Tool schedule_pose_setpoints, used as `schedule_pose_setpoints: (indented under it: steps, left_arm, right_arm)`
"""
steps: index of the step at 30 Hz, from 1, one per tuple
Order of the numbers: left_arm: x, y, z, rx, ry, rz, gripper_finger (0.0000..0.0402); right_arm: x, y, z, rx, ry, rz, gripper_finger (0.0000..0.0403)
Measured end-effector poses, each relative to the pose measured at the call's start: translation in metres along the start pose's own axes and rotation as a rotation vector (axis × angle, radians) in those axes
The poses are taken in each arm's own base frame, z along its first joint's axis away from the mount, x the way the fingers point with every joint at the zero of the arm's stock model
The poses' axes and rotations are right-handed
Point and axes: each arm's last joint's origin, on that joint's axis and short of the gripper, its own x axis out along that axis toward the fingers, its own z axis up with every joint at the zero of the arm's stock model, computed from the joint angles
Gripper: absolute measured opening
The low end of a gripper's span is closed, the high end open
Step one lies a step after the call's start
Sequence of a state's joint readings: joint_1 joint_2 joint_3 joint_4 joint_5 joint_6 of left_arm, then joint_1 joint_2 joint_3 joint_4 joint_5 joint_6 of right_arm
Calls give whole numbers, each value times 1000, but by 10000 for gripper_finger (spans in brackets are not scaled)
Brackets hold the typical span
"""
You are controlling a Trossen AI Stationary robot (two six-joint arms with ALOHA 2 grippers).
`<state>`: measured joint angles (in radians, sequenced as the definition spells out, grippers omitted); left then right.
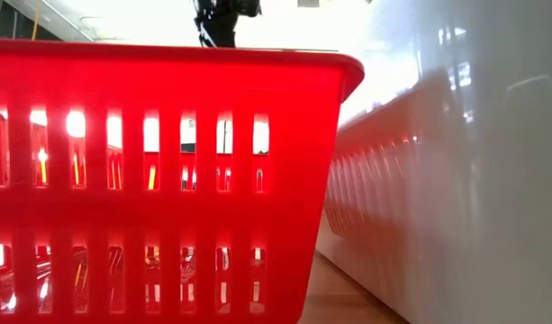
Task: Stack baskets on shelf by color
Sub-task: Stack the left gray bin on top of the gray bin on the shelf
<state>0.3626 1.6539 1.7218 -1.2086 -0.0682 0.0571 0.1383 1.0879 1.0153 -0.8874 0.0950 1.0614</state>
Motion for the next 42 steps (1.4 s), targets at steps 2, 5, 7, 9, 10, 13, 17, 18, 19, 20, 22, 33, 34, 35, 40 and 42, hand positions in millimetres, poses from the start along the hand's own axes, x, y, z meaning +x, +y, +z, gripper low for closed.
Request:
schedule_pose_setpoints:
  steps: [2, 5, 7, 9, 10, 13, 17, 18, 19, 20, 22, 33, 34, 35, 40, 42]
  left_arm:
    - [3, -7, -1, 18, 10, -21, 115]
    - [8, -16, -4, 44, 30, -37, 115]
    - [11, -21, -6, 68, 44, -44, 115]
    - [13, -26, -8, 92, 56, -50, 115]
    - [13, -28, -8, 103, 61, -53, 115]
    - [12, -36, -9, 114, 61, -61, 115]
    - [9, -44, -11, 100, 72, -70, 115]
    - [8, -46, -12, 95, 79, -72, 115]
    - [6, -48, -13, 89, 79, -73, 115]
    - [6, -51, -13, 80, 81, -76, 115]
    - [6, -55, -15, 61, 91, -79, 115]
    - [1, -79, -22, -51, 139, -88, 115]
    - [1, -82, -24, -64, 156, -86, 115]
    - [0, -84, -27, -74, 177, -82, 115]
    - [-5, -98, -40, -114, 283, -57, 115]
    - [-7, -104, -43, -119, 291, -57, 115]
  right_arm:
    - [8, 10, -9, 30, 32, 20, 79]
    - [22, 27, -20, 51, 76, 55, 76]
    - [33, 37, -28, 68, 96, 73, 76]
    - [43, 44, -35, 87, 117, 68, 76]
    - [48, 46, -39, 99, 128, 61, 76]
    - [61, 53, -51, 144, 157, 39, 76]
    - [74, 61, -67, 169, 190, 26, 76]
    - [76, 62, -71, 167, 197, 19, 76]
    - [79, 63, -74, 162, 203, 16, 76]
    - [80, 64, -77, 155, 209, 15, 76]
    - [83, 65, -83, 147, 219, 5, 76]
    - [79, 69, -103, 61, 220, 12, 76]
    - [78, 69, -105, 56, 223, 14, 76]
    - [78, 69, -107, 50, 226, 15, 76]
    - [76, 71, -115, 46, 199, 16, 76]
    - [76, 71, -117, 55, 177, 9, 76]
